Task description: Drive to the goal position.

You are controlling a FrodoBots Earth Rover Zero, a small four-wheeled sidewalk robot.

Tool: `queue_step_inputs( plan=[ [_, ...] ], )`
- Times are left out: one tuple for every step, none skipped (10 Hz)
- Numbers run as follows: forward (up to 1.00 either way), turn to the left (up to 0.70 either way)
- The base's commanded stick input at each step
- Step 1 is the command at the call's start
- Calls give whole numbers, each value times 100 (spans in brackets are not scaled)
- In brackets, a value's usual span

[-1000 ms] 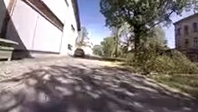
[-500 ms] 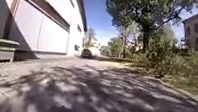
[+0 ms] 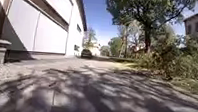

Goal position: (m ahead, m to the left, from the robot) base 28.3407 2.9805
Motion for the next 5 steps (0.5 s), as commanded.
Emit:
queue_step_inputs(
  plan=[
    [100,0],
    [100,0],
    [100,0],
    [100,0],
    [100,0]
  ],
)
